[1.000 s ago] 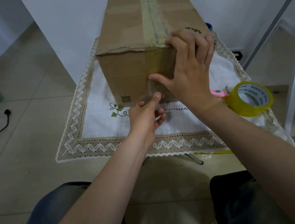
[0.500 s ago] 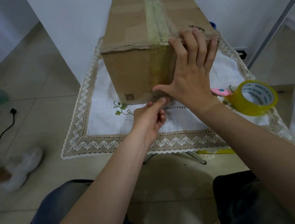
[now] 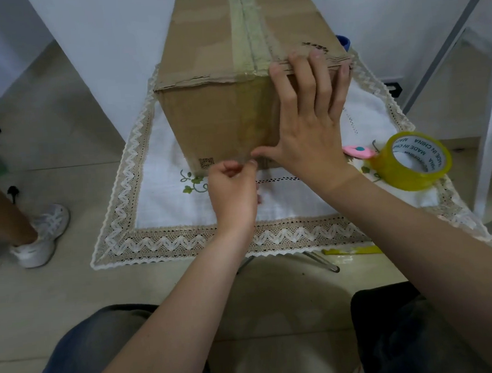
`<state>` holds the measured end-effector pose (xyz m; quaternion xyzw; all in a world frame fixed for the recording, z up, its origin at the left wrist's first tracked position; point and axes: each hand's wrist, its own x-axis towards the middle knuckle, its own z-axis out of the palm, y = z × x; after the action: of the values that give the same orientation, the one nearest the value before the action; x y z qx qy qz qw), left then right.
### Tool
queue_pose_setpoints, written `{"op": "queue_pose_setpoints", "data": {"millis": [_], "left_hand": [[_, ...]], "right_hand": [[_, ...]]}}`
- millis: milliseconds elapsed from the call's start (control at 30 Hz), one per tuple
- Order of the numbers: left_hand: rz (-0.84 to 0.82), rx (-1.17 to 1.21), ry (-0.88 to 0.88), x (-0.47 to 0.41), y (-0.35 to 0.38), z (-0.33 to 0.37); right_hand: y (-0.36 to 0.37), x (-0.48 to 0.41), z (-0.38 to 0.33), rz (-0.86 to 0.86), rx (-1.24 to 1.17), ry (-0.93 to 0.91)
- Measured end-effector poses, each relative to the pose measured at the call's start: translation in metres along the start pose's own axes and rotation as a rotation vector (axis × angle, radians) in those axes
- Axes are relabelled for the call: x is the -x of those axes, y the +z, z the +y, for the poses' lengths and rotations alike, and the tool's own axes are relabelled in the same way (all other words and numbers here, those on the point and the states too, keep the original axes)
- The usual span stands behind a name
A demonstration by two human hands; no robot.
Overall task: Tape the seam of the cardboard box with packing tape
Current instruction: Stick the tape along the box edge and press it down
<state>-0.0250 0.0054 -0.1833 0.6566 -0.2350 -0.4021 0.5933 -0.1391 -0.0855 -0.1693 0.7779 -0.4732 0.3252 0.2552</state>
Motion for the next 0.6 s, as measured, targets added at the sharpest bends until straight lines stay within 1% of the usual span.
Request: {"op": "queue_pose_setpoints", "data": {"millis": [67,167,200,233,300,400,467,600], "left_hand": [[0.044,-0.162,0.297,0.003,-0.003,0.003],[0.133,-0.433,0.843,0.001,-0.008,0.016],[0.185,-0.522,0.988,-0.001,-0.009,0.025],[0.233,-0.597,1.080,-0.005,-0.011,0.034],[0.268,-0.741,1.164,-0.016,-0.014,0.055],[0.164,-0.933,1.232,-0.037,-0.016,0.073],[0.130,-0.987,1.252,-0.045,-0.017,0.076],[0.114,-1.086,1.280,-0.050,-0.024,0.071]], "right_hand": [[-0.001,0.000,0.001,0.010,-0.011,0.005],[-0.007,-0.001,0.003,0.086,-0.094,0.024],[-0.011,-0.002,0.005,0.103,-0.131,0.039],[-0.014,-0.004,0.006,0.112,-0.173,0.063],[-0.018,-0.009,0.007,0.127,-0.247,0.125],[-0.018,-0.014,0.005,0.147,-0.265,0.184],[-0.014,-0.014,0.004,0.156,-0.218,0.186],[-0.007,-0.010,0.006,0.156,-0.169,0.152]]}}
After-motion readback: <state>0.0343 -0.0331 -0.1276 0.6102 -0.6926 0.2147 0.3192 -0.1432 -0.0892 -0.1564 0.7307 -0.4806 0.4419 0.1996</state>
